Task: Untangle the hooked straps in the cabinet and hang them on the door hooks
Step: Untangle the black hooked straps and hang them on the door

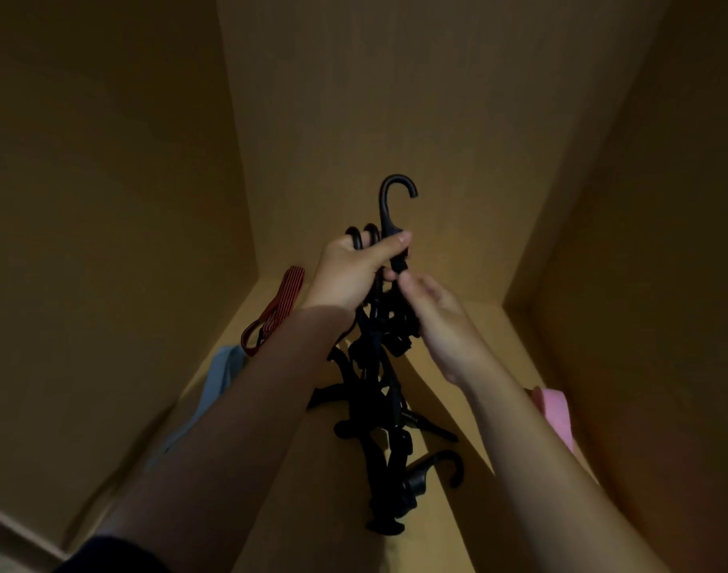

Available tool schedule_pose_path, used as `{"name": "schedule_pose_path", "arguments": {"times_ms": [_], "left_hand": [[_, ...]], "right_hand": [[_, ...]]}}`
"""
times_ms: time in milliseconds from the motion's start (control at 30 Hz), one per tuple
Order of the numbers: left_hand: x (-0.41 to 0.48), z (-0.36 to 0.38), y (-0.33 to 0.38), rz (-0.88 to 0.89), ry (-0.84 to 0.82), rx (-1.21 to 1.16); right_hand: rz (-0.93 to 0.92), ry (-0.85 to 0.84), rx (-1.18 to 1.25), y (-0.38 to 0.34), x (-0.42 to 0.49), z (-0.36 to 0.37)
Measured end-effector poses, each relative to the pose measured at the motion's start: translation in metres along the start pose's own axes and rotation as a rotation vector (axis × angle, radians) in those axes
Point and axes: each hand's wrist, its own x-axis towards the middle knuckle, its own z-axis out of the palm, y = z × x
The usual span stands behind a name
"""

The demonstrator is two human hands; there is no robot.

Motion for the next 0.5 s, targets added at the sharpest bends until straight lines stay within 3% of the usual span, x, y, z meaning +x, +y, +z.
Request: {"name": "schedule_pose_path", "arguments": {"times_ms": [100, 267, 333, 433, 500], "left_hand": [[0.003, -0.001, 0.004, 0.044, -0.022, 0.042], [0.007, -0.008, 0.000, 0.038, -0.008, 0.096], [0.009, -0.012, -0.005, -0.002, 0.047, 0.044], [0.015, -0.016, -0.010, -0.062, 0.114, -0.050], [0.020, -0.016, -0.015, -0.089, 0.122, -0.058]], "right_hand": [[-0.022, -0.037, -0.086, 0.007, -0.005, 0.003], [-0.019, 0.104, -0.044, -0.005, 0.002, -0.010], [0.039, -0.067, -0.012, -0.012, 0.003, -0.024], [0.176, -0.566, 0.083, -0.010, -0.001, -0.034], [0.205, -0.695, 0.248, -0.003, -0.003, -0.036]]}}
